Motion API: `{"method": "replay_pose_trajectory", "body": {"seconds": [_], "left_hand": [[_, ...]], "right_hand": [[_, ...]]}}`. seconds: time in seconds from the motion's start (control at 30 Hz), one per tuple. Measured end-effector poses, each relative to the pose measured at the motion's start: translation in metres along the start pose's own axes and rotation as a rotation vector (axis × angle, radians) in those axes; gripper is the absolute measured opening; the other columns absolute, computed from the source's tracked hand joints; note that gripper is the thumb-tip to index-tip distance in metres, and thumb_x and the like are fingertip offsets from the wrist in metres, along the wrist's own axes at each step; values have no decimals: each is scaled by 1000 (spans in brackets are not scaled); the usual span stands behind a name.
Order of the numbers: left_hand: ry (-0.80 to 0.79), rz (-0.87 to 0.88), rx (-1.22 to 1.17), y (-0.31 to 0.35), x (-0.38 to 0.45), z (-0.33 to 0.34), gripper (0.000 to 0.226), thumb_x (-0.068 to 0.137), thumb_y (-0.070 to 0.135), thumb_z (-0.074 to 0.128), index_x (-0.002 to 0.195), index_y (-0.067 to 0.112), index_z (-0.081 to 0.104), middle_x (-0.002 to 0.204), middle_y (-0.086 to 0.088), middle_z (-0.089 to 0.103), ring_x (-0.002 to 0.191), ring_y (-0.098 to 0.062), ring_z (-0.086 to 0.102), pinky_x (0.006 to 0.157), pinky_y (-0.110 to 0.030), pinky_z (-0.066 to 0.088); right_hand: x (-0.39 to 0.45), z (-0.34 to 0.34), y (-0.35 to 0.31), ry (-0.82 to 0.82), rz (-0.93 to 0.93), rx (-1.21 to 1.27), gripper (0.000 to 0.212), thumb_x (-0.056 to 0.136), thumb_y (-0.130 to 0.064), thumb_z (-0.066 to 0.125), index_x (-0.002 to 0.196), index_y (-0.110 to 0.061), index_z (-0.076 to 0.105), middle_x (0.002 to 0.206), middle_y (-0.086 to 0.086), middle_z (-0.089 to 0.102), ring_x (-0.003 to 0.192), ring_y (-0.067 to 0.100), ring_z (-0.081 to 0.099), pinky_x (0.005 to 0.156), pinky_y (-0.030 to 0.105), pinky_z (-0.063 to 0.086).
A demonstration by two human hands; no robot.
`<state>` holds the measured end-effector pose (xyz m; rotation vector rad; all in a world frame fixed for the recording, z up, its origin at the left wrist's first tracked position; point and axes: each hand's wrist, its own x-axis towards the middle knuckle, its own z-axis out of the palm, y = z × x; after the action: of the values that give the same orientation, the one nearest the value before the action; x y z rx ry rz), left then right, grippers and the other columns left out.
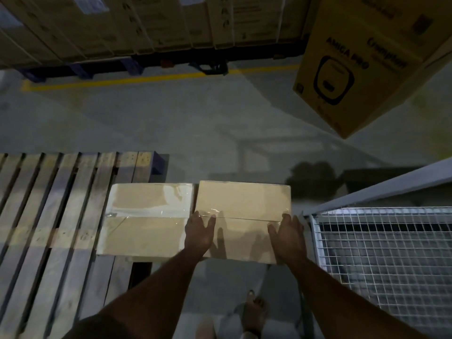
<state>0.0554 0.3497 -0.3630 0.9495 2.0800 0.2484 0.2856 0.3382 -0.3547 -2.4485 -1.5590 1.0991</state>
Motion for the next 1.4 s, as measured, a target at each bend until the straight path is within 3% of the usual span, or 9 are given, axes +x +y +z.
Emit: {"method": "replay_pose_trajectory", "body": {"seconds": [0.33,0.6,0.7,0.77,0.87,0.97,1.07,1.27,1.4], "left_hand": [[89,-72,-139,18,7,-7,71,94,49,65,145,6,44,145,-14,50,134,-36,45,112,-44,36],[128,48,-308,65,-33,-51,76,93,46,68,151,12,34,152,-9,40,131,-33,50,111,-47,43],[171,135,-372,86,-59,-77,74,85,53,72,141,13,47,138,-8,51,119,-29,58,104,-50,49],[205,181,-375,99,-80,-95,69,85,52,72,136,11,51,135,-8,49,119,-28,55,105,-49,47],[238,188,-352,112,-109,-124,61,92,47,66,137,8,54,138,-14,44,123,-35,51,106,-50,45],[230,233,-436,115,-137,-155,50,90,49,65,121,11,65,128,-13,56,105,-31,61,94,-46,53],[234,329,-535,104,-176,-184,37,92,43,67,115,15,60,119,-7,59,101,-26,61,84,-38,52],[176,556,-558,59,-279,-245,36,96,40,65,116,14,51,105,0,59,90,-18,56,66,-29,39],[153,716,-528,37,-332,-282,37,93,43,68,108,14,50,92,6,56,92,-24,60,75,-33,43]], "right_hand": [[5,5,6,26,47,175,66,93,-43,62,140,-4,39,137,20,47,126,37,43,102,45,43],[-25,-70,-39,288,-20,231,64,92,-43,64,140,-7,41,139,18,47,126,36,44,101,47,40],[-47,-101,-56,406,-47,243,61,90,-43,66,135,-7,45,135,19,50,121,36,48,98,47,44],[-67,-120,-66,472,-63,266,63,90,-43,67,135,-5,45,134,20,51,121,36,48,98,46,44],[-107,-146,-79,555,-67,317,65,91,-45,66,138,-6,43,135,18,51,124,34,47,101,46,42],[-158,-163,-89,678,-51,402,64,90,-45,66,138,-8,44,136,17,51,125,35,46,101,49,42],[-217,-169,-93,823,-42,455,65,90,-45,66,140,-12,42,139,15,48,129,34,43,105,52,39],[-354,-157,-96,1050,-18,501,65,89,-47,66,142,-17,41,142,11,46,132,28,39,108,52,37],[-443,-153,-89,1187,-3,515,63,88,-42,68,140,-16,44,138,10,48,128,28,40,105,48,37]]}}
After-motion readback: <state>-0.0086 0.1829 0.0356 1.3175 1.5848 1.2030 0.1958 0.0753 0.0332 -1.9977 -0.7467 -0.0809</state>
